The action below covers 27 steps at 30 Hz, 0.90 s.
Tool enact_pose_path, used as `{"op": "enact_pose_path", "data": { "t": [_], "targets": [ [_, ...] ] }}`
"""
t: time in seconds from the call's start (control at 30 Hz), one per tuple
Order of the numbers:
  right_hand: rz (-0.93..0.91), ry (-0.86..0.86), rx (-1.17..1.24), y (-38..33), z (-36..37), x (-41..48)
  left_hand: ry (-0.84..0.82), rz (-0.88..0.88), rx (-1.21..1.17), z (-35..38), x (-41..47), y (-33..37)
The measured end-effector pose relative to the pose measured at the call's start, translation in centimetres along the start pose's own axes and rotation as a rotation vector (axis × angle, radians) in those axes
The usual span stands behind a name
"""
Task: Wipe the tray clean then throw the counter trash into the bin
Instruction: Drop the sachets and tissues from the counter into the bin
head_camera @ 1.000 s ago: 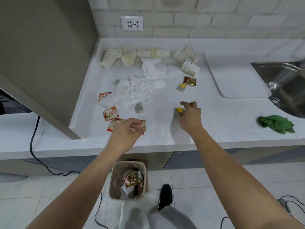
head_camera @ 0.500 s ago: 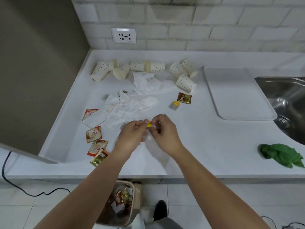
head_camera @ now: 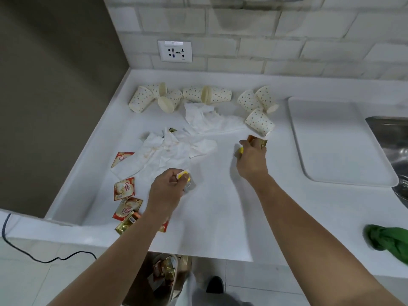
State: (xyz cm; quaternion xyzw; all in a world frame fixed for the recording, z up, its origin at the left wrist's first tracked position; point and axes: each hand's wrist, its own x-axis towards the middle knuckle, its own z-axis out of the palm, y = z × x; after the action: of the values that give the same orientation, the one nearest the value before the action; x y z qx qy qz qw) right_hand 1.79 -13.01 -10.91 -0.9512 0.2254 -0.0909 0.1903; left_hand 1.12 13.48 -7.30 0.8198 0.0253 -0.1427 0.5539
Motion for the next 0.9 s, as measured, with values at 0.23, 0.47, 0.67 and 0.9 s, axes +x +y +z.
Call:
{"op": "enact_pose_path", "data": {
  "t": [0.23, 0.47, 0.67, 0.9],
  "targets": [
    [-0.147, 0.029, 0.273, -0.2, 0.7, 0.0, -0.025, 0.018, 0.095, -0.3, 0.7, -0.4],
    [-0.436, -0.196, 0.641, -8.1, -0.1, -5.3, -0.002, -0.085, -0.076, -0.9, 1.1, 0.6],
    [-0.414, -0.371, 0.736, -10.6, 0.9, -6.9, -0.048, -0.119, -0.221, -2.5, 0.5, 0.4],
    [-0.378, -0.236, 0.534, -12.3, 3.3, -6.2, 0.167, -0.078, -0.240, -6.3, 0.7, -1.0]
  ]
}}
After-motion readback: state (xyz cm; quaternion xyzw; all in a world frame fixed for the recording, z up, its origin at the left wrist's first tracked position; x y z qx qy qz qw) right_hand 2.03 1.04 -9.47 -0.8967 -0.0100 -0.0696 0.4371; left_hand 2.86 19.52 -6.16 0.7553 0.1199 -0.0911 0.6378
